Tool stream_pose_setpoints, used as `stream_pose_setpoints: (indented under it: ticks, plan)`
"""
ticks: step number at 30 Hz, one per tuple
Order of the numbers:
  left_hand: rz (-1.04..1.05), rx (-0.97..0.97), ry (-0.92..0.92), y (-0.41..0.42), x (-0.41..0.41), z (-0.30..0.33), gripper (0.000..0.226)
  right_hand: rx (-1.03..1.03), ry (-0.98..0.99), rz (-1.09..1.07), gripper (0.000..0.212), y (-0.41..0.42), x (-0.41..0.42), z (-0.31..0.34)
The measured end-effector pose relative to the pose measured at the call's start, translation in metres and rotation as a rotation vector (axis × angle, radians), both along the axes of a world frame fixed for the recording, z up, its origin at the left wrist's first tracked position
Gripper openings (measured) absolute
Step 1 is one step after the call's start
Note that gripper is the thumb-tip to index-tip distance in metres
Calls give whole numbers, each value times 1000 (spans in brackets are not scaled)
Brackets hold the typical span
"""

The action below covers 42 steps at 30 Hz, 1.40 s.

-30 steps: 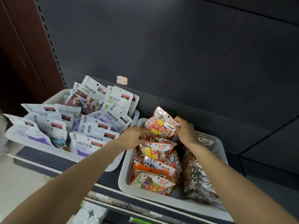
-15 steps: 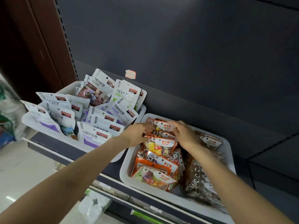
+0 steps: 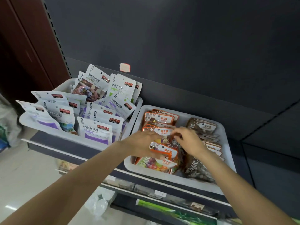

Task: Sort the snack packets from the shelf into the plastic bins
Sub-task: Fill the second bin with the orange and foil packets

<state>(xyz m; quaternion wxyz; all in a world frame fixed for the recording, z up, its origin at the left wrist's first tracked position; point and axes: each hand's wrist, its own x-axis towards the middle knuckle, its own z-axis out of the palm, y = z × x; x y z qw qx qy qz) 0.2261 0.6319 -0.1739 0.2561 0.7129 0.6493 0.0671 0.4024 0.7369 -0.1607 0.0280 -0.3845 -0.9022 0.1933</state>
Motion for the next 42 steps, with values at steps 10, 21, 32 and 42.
stream_pose_setpoints:
  ticks: [10, 21, 32, 42]
  plan:
    - [-17, 16, 92, -12, 6, -7, 55, -120, -95, 43, 36, -14, -8, -21]
    - [90, -15, 281, -4, 24, -10, 70, -47, 5, 54, 33, 21, 20, -26]
    - [169, -109, 260, 13, 53, -15, 73, 184, -355, 201, 60, 40, 24, -48]
    - [170, -94, 151, 2, 48, -11, 76, -35, 94, 3, 9, 43, 25, -42]
